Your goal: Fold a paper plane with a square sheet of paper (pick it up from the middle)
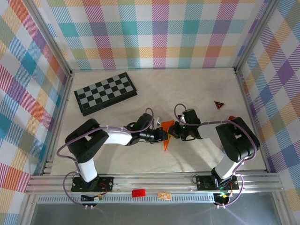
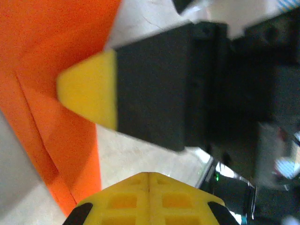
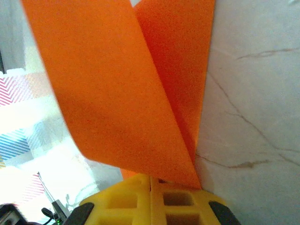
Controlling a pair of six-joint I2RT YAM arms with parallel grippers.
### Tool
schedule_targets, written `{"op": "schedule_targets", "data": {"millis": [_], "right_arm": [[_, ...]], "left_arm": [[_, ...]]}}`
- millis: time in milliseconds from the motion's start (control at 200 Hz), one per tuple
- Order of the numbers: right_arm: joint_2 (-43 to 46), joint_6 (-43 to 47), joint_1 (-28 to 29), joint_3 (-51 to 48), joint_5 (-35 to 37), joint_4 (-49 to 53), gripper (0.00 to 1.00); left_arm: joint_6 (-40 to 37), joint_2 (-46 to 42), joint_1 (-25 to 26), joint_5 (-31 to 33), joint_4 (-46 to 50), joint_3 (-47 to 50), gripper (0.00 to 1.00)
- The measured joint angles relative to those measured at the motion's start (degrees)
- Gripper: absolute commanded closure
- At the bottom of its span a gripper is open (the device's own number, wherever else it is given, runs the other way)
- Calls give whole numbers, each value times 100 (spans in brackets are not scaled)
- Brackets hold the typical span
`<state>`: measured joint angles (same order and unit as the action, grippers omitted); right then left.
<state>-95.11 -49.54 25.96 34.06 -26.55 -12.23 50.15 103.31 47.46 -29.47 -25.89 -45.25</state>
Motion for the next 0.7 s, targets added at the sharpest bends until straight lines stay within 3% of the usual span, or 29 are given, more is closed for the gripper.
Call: {"op": "schedule_targets", "data": {"millis": [345, 700], "right_arm": [[-4, -63, -4, -35, -9, -74, 97], [-7, -55, -4, -33, -9, -50, 97]], "left_arm": [[122, 433, 2, 199, 461, -382, 99], [-494, 420, 63, 229, 1119, -433, 99]]}}
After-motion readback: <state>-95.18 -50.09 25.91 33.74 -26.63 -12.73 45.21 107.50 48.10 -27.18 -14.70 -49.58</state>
